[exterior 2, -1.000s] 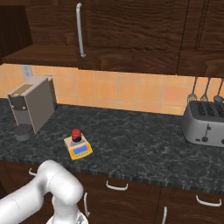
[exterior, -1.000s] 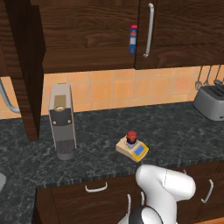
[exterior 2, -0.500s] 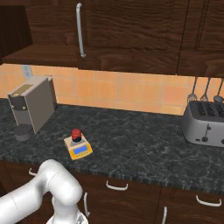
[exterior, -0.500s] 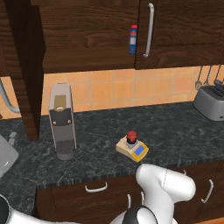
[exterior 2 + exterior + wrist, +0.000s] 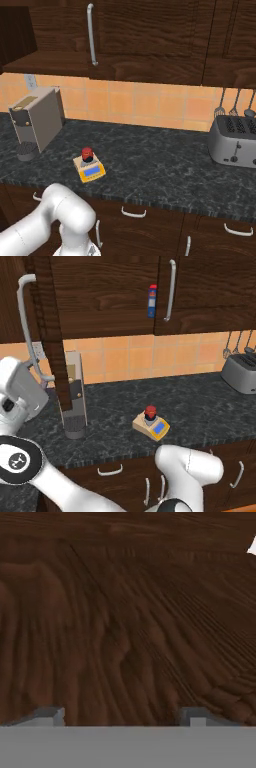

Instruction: Pick the jam and place it on the digital scale for weighing, and close the cabinet.

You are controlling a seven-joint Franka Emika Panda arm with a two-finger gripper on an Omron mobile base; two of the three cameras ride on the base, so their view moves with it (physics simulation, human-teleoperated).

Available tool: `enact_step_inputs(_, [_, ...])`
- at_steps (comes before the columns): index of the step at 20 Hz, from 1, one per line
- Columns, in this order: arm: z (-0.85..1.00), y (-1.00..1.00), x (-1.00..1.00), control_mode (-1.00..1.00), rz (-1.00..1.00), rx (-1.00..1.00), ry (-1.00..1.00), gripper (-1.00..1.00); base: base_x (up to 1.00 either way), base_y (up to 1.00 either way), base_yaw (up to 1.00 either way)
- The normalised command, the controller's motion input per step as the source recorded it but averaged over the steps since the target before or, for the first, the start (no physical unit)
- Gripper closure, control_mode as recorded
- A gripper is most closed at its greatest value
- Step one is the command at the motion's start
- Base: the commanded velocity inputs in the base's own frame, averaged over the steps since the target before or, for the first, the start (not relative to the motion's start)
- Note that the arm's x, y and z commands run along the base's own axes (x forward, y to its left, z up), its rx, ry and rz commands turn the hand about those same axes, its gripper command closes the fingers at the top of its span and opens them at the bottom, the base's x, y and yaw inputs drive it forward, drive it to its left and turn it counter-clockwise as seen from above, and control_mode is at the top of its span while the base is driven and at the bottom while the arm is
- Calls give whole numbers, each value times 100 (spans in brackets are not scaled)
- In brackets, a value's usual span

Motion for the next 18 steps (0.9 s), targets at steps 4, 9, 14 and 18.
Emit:
enact_step_inputs(4, [42, -98, 48, -100, -6, 6, -15, -100, 0, 0, 0])
enact_step_inputs(9, [38, -100, 71, -100, -4, 11, 0, -100, 0, 0, 0])
enact_step_inputs(14, [39, -100, 88, -100, -1, 13, 10, -100, 0, 0, 0])
enact_step_inputs(18, [2, -96, 100, -100, 12, 14, 24, -100, 0, 0, 0])
